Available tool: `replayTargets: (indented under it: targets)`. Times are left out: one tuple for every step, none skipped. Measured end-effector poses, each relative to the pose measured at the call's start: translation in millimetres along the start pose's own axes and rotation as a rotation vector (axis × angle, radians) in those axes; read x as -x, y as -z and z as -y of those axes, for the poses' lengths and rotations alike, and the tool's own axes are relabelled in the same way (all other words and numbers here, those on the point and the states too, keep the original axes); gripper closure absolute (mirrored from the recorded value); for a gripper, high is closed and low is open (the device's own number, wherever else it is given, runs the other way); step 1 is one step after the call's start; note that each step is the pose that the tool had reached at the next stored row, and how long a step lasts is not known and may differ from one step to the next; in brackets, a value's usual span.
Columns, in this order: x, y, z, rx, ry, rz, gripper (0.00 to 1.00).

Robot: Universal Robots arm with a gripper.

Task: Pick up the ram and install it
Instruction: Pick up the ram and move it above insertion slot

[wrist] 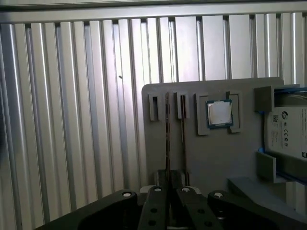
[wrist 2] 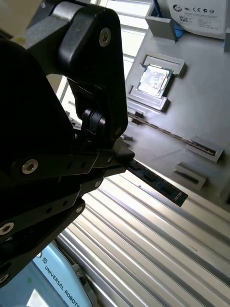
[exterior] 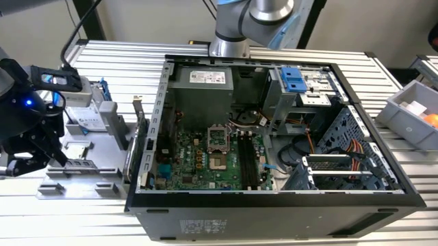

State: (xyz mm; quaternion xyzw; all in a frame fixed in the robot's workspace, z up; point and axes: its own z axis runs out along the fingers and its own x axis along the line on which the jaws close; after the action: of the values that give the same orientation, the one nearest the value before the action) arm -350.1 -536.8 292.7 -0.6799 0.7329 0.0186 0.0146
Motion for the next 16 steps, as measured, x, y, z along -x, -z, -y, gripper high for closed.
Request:
replayTargets:
  targets:
    - [0.1, 1.4, 0.0, 0.0, 0.0, 0.0, 1.0]
    - [0.1, 2.8, 0.0, 0.0, 0.0, 0.0, 1.0]
    - [0.2, 4.5, 0.0, 0.0, 0.0, 0.0, 1.0]
    - [0.3, 5.9, 0.0, 0.0, 0.0, 0.0, 1.0]
    - [0.3, 7.4, -0.1, 0.0, 0.0, 0.0, 1.0]
    - [0.4, 8.9, -0.1, 0.0001, 0.0, -0.0001, 1.0]
    - [0.5, 10.2, -0.1, 0.0, 0.0, 0.0, 1.0]
    - [0.5, 11.5, -0.1, 0.0, 0.0, 0.0, 1.0]
    - [0.6, 12.9, -0.1, 0.0, 0.0, 0.0, 1.0]
    - [0.7, 14.3, -0.1, 0.0, 0.0, 0.0, 1.0]
    - [0.7, 15.6, -0.1, 0.0, 0.0, 0.0, 1.0]
    - [0.8, 17.0, -0.1, 0.0, 0.0, 0.0, 1.0]
    - [0.8, 18.2, -0.1, -0.0001, 0.0, 0.0001, 1.0]
    - [0.9, 19.5, -0.1, 0.0, 0.0, -0.0001, 1.0]
    - [1.0, 20.9, -0.2, 0.0, 0.0, -0.0001, 1.0]
    - [1.0, 22.4, -0.2, 0.0, 0.0, 0.0, 1.0]
